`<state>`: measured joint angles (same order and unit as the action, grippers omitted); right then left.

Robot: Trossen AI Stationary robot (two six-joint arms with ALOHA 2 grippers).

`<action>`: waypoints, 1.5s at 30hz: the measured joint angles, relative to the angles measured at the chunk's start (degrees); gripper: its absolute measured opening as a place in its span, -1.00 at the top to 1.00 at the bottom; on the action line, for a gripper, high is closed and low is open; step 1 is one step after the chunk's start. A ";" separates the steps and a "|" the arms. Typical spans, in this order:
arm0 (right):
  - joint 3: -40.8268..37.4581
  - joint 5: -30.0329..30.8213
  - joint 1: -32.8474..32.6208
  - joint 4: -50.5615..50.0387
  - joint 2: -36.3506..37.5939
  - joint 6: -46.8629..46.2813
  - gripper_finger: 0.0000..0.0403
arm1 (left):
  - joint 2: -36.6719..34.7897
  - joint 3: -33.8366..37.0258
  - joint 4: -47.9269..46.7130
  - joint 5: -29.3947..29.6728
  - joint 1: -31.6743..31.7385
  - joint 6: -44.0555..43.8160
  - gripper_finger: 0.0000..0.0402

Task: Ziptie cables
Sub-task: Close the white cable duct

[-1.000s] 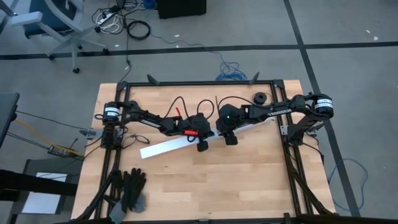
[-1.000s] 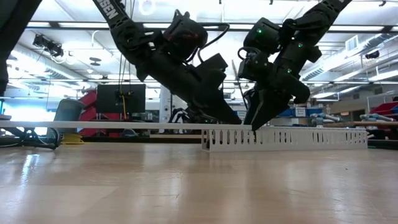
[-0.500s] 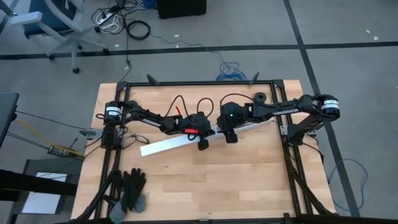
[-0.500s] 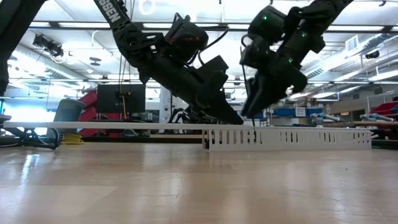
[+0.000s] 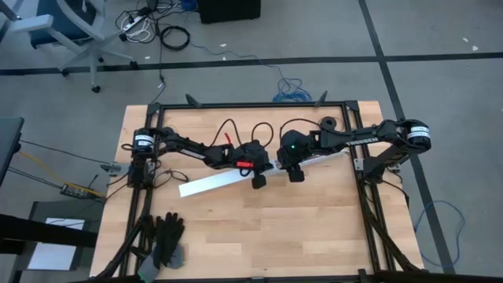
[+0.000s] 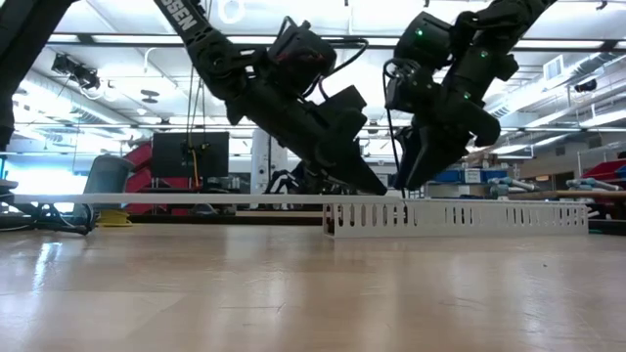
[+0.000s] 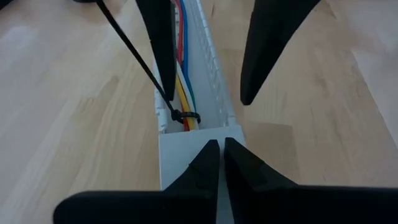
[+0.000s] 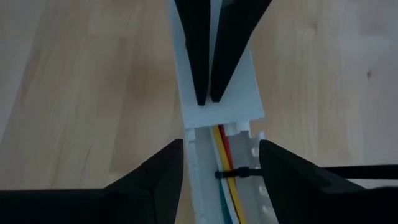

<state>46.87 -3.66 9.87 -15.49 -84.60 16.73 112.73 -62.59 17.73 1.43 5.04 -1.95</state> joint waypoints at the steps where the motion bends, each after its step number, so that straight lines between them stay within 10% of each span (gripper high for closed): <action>1: 0.00 0.00 0.00 -0.32 0.00 0.00 0.05 | -0.11 -0.35 -0.63 0.01 0.00 0.02 1.00; 45: 0.09 3.48 0.96 -2.83 -0.52 -2.07 0.07 | -2.55 -0.96 -10.28 3.82 -1.40 1.33 1.00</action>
<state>46.96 -0.19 10.83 -18.32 -85.12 14.66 110.18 -63.55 7.44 5.26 3.64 -0.62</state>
